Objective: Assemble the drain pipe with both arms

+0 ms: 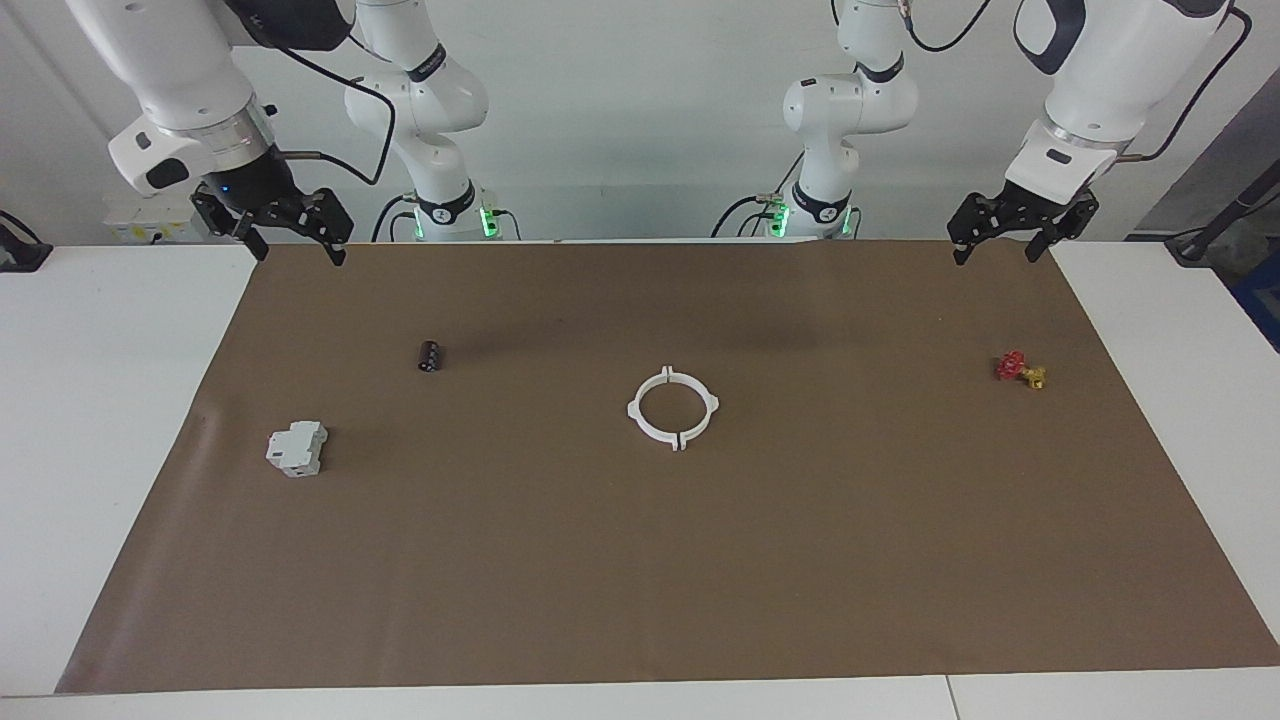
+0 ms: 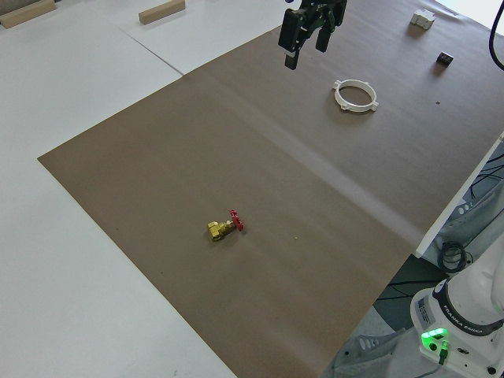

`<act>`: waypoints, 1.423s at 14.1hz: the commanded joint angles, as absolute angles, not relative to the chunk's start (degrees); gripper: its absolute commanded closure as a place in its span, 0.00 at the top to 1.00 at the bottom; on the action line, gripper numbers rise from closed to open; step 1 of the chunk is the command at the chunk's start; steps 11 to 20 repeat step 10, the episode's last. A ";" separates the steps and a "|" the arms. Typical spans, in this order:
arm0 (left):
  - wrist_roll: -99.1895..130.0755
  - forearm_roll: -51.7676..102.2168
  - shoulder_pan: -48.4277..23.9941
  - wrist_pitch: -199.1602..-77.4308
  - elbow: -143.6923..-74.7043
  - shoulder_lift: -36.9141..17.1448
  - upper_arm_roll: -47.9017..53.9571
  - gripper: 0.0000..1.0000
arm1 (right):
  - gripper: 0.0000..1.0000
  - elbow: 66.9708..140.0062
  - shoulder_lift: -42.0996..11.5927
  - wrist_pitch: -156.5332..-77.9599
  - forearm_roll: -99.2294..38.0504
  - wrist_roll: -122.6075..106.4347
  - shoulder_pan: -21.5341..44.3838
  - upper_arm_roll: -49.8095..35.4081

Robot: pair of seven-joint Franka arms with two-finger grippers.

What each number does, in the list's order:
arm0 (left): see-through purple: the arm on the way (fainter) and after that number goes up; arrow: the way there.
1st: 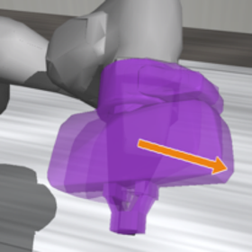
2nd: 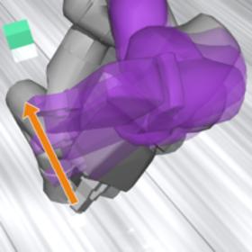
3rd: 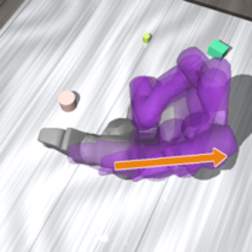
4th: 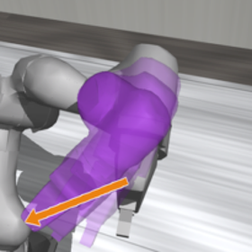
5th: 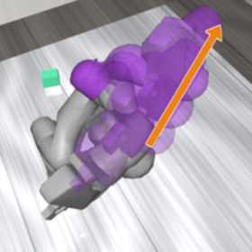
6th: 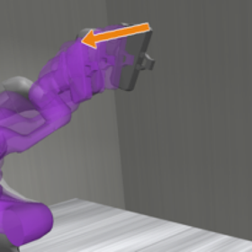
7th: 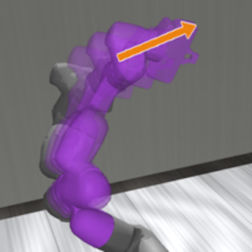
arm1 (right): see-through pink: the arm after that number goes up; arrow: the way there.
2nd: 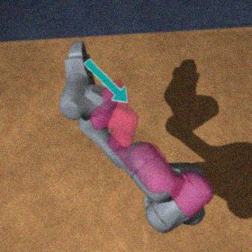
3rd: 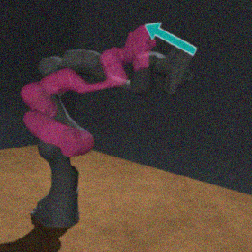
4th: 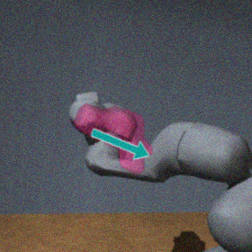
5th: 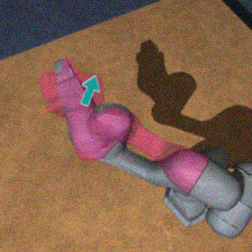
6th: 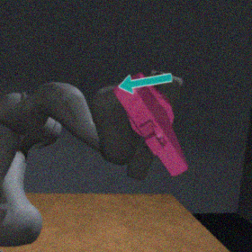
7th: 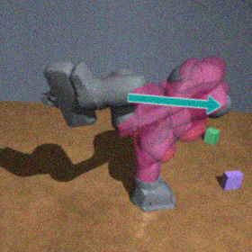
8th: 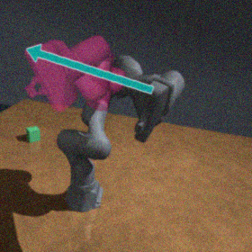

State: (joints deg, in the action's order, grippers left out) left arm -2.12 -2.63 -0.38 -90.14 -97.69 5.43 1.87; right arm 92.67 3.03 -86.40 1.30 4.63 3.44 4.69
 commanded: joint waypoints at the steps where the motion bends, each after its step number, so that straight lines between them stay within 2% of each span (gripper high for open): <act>1: -2.11 -2.20 -0.70 -88.68 -93.52 2.56 1.67 1.00 | 1.00 92.81 3.60 -86.31 1.32 4.75 3.25 4.39; 20: -1.93 -2.20 -1.05 -88.24 -93.25 2.46 1.76 1.00 | 1.00 92.64 3.69 -86.31 1.32 4.83 3.34 4.39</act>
